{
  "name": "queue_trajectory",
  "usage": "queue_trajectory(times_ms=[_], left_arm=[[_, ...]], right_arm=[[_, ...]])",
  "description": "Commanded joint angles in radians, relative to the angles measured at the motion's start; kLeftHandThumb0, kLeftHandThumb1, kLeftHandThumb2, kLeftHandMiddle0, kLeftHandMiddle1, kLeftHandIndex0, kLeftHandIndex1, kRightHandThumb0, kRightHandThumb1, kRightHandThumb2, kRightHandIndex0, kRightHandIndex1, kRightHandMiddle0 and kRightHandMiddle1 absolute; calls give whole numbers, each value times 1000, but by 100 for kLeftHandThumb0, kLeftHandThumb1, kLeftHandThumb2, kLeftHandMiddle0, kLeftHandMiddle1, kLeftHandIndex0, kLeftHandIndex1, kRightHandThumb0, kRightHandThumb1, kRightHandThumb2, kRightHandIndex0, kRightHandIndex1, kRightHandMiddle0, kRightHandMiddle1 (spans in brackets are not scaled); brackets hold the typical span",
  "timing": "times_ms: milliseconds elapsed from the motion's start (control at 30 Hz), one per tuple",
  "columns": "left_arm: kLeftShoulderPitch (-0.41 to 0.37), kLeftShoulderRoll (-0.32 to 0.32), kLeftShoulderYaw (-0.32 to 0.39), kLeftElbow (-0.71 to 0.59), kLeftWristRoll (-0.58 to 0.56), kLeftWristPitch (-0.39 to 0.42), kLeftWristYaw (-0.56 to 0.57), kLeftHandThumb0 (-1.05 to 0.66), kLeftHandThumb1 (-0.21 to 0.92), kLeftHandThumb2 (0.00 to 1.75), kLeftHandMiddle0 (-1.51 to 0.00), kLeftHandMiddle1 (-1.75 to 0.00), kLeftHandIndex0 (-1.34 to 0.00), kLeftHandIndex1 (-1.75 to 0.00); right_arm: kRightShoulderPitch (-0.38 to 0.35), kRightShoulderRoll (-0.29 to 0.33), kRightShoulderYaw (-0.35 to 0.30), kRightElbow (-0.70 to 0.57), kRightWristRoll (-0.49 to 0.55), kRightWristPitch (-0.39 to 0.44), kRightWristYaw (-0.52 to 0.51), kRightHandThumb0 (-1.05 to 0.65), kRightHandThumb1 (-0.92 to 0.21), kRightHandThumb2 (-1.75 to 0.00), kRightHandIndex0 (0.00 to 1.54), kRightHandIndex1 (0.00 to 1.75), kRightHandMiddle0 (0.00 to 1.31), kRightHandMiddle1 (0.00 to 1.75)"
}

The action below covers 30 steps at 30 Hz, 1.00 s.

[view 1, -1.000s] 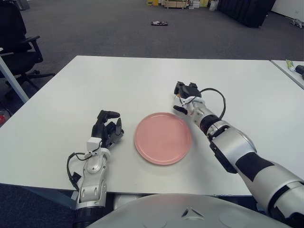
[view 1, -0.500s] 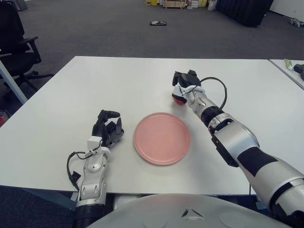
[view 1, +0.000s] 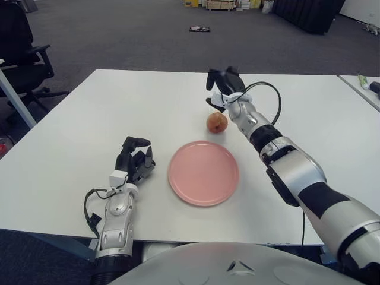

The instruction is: Put the apple into the plate.

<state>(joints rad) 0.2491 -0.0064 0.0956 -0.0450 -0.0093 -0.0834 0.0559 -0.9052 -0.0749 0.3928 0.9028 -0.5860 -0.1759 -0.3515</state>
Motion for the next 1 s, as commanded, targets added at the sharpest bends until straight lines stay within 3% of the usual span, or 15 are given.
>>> queue_trajectory(times_ms=[0,200,367,633,733,800,900,933,967], left_arm=[[-21,2,-1,8,-2,-10,-2,-37,73,80,-81,-175,-31,-175],[-24,-2,-1,9,-2,-8,1,-37,73,80,-81,-175,-31,-175],[-26,0,-3,15,6,-1,5,-37,73,80,-80,-175,-31,-175],[-24,-3,-4,12,10,-4,12,-37,74,79,-80,-175,-30,-175],[-24,-4,-4,13,10,-11,13,-37,74,79,-80,-175,-30,-175],[-23,-2,-4,15,9,-15,10,-37,74,78,-79,-175,-30,-175],[-22,1,-3,18,8,-17,7,-37,74,78,-79,-175,-30,-175],[-22,1,-3,19,8,-15,6,-37,74,78,-79,-175,-30,-175],[-22,2,-3,19,8,-14,6,-37,74,78,-79,-175,-30,-175]], right_arm=[[106,-36,-12,-172,16,-20,30,0,0,-168,85,174,61,175],[180,-52,-19,-328,19,-3,86,0,-1,-167,85,173,60,175],[196,-58,-39,-333,27,-15,93,0,-1,-167,85,173,60,175],[104,-88,-55,-24,24,-145,6,-1,1,-168,87,174,63,171],[86,-96,-42,15,7,-121,18,-1,-14,-149,76,175,54,165],[84,-105,-32,16,-1,-86,51,-1,-44,-114,52,175,37,164],[85,-123,-16,18,-14,-27,112,-44,-45,-94,17,141,12,114],[83,-128,-9,18,-20,-8,134,-48,-46,-92,14,135,10,108],[82,-132,-4,17,-24,7,151,-57,-48,-87,9,116,6,89]])
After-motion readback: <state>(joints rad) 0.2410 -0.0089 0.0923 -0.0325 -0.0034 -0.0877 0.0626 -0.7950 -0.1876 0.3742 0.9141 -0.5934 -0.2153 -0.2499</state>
